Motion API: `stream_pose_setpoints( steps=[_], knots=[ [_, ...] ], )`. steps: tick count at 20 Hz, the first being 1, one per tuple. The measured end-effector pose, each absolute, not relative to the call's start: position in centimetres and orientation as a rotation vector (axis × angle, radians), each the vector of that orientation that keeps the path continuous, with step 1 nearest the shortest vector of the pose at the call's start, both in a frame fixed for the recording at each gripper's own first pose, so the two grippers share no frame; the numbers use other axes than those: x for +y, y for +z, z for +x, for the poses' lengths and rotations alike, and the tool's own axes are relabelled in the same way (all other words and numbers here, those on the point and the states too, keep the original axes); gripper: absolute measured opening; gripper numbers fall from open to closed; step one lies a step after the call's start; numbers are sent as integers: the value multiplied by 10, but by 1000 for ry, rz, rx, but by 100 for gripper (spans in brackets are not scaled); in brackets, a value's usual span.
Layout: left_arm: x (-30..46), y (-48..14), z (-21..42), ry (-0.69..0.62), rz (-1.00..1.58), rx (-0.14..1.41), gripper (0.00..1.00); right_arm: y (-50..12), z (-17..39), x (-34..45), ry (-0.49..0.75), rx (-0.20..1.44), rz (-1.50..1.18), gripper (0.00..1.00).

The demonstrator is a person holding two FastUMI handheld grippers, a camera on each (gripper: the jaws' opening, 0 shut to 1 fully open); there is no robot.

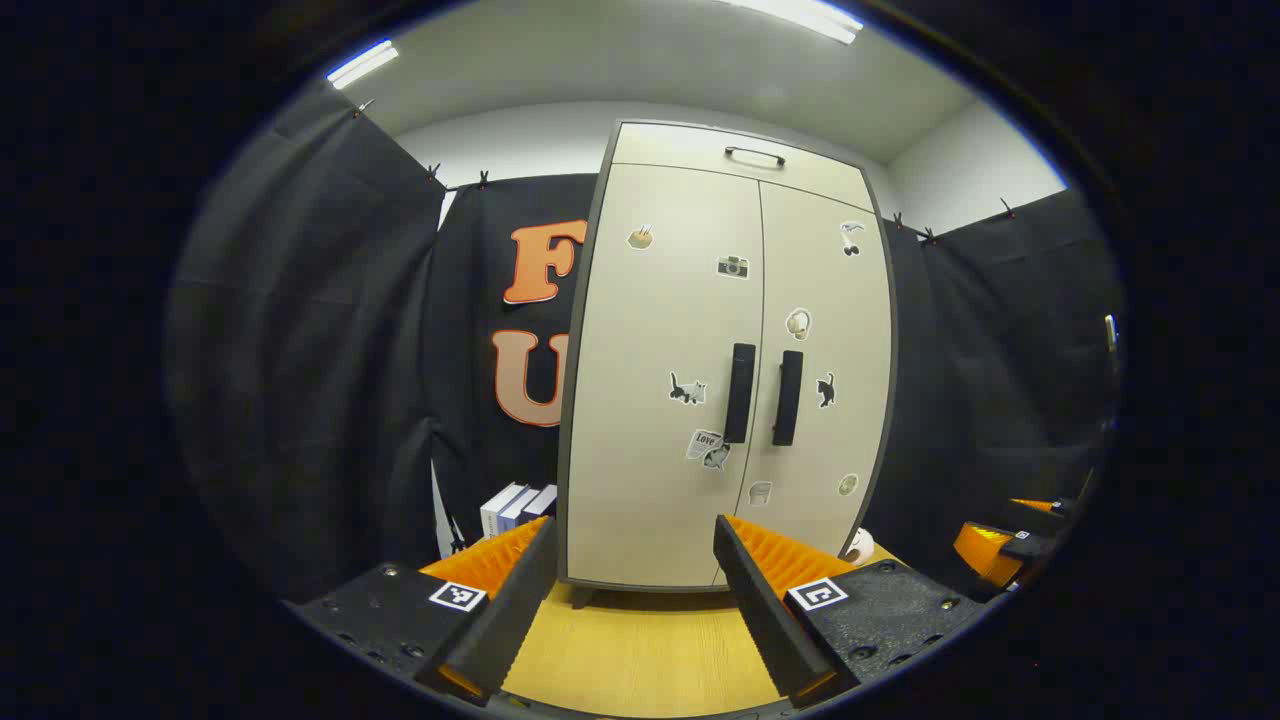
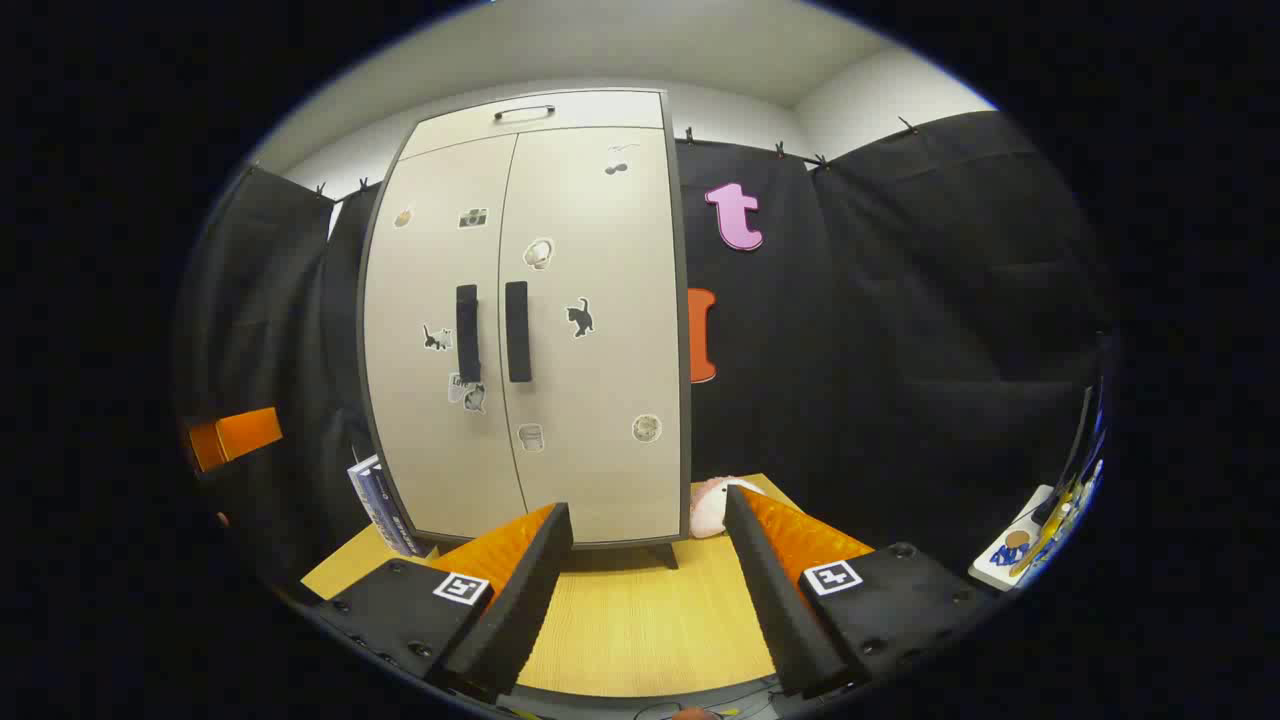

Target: Open the right door of the double-door shoe cabinet with the right hand, and open the left door with the left hand.

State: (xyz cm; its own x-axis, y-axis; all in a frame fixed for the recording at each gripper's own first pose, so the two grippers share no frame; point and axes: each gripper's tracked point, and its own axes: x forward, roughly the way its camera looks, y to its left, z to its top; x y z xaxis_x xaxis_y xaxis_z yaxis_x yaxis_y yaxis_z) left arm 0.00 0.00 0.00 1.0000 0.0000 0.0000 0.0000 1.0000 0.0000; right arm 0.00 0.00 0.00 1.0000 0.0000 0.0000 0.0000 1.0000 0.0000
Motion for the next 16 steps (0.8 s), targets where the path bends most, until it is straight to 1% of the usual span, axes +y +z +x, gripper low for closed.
stream_pose_setpoints(
  steps=[1,6,7,8,9,11,12,16],
  knots=[
    [0,-3,1,-6,-18,9,94,2,0,1,2,-3,4,99],
    [2,-15,7,-4,-34,45,95,2,0,-4,-19,0,-29,99],
    [1,-13,8,-8,-34,41,95,4,1,-5,-23,-5,-25,94],
    [0,-10,9,-11,-35,31,95,5,2,-5,-25,-8,-23,98],
    [-2,-7,10,-18,-36,23,95,6,2,-5,-29,-10,-23,94],
    [-3,-7,14,-21,-31,19,94,8,4,-5,-36,-14,-30,94],
    [-4,-9,15,-23,-25,22,95,8,6,-5,-37,-15,-32,99],
    [-1,-8,19,-14,-23,18,94,6,11,-2,-33,-5,-33,99]
  ],
)
